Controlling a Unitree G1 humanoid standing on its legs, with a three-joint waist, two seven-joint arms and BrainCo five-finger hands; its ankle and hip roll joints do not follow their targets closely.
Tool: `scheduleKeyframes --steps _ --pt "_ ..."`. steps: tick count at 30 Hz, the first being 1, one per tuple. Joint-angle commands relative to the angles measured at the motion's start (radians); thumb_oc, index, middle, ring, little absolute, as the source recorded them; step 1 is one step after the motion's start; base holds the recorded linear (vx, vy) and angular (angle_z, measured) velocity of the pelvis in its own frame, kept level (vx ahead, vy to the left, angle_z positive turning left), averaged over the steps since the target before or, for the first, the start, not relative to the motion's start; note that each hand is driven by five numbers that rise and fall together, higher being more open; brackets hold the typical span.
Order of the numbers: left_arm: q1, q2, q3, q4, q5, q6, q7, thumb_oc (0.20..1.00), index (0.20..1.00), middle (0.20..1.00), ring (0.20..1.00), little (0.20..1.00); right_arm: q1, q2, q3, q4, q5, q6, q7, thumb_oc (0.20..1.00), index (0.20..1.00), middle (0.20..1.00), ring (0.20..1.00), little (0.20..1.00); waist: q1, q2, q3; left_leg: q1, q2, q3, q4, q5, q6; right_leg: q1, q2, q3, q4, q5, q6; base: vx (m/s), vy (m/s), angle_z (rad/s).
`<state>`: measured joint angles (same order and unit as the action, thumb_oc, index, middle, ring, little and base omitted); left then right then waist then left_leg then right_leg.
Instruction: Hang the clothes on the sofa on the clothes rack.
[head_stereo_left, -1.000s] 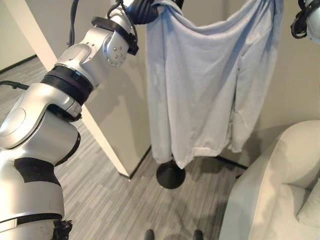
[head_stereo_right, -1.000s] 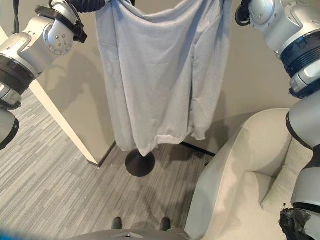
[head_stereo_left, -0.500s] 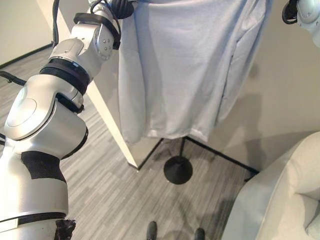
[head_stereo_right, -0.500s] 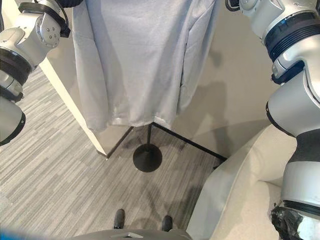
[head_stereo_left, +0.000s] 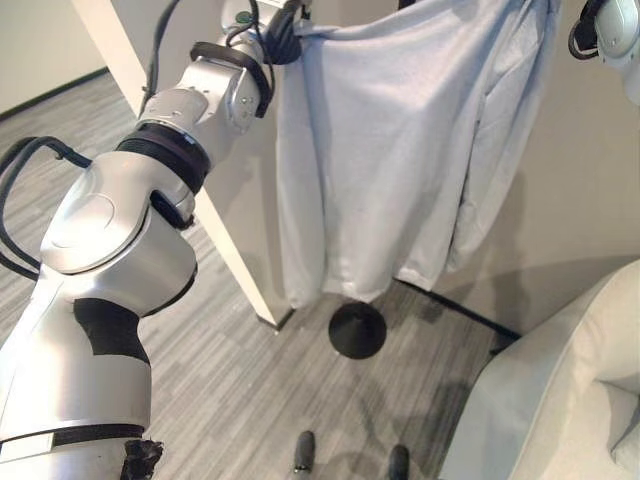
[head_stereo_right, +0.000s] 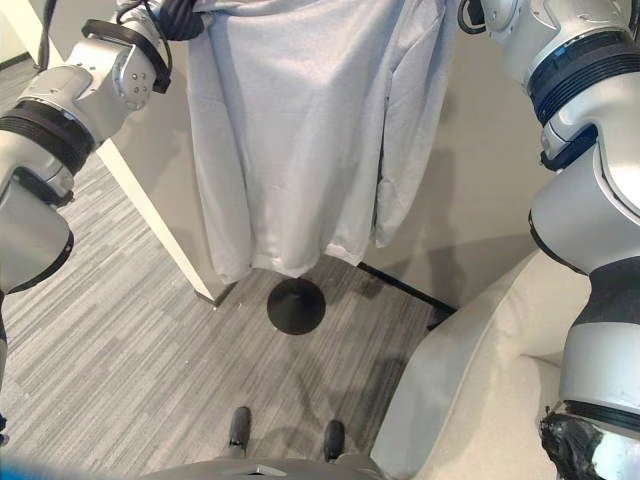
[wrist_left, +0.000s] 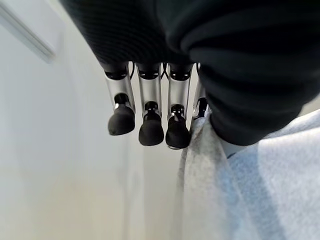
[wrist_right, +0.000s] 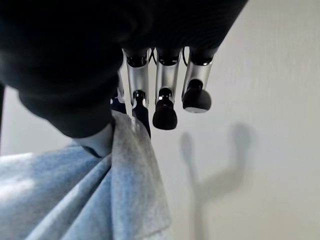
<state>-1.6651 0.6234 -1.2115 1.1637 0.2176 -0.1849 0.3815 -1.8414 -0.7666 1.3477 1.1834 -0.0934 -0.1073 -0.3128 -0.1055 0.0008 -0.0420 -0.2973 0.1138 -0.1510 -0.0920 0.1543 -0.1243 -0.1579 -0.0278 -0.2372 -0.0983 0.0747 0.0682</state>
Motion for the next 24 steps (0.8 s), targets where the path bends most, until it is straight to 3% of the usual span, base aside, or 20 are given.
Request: scheduleKeyframes --steps 1,24 --pt "-0.219 0.062 0.001 0.151 0.013 0.025 0.018 0.200 0.200 0.200 0.200 0.200 -0.220 -0.027 -0.004 0.154 -0.029 0.035 -0.008 0.200 0.200 0.200 0.200 0.200 0.012 -0.003 0.069 0.142 0.000 0.125 0.005 -0.086 -0.084 -0.056 -0.064 0.057 0.011 -0.023 0.153 0.00 0.000 0.00" --pt "-0.044 -0.060 0.098 0.140 0.058 0.022 -0.047 0.200 0.200 0.200 0.200 0.200 0.080 0.010 -0.120 0.159 -0.041 0.026 0.132 0.200 0.200 0.200 0.200 0.200 0.012 0.017 0.141 0.131 0.001 0.149 0.005 -0.082 -0.067 -0.086 -0.063 0.095 0.011 -0.017 0.142 -0.01 -0.002 -0.03"
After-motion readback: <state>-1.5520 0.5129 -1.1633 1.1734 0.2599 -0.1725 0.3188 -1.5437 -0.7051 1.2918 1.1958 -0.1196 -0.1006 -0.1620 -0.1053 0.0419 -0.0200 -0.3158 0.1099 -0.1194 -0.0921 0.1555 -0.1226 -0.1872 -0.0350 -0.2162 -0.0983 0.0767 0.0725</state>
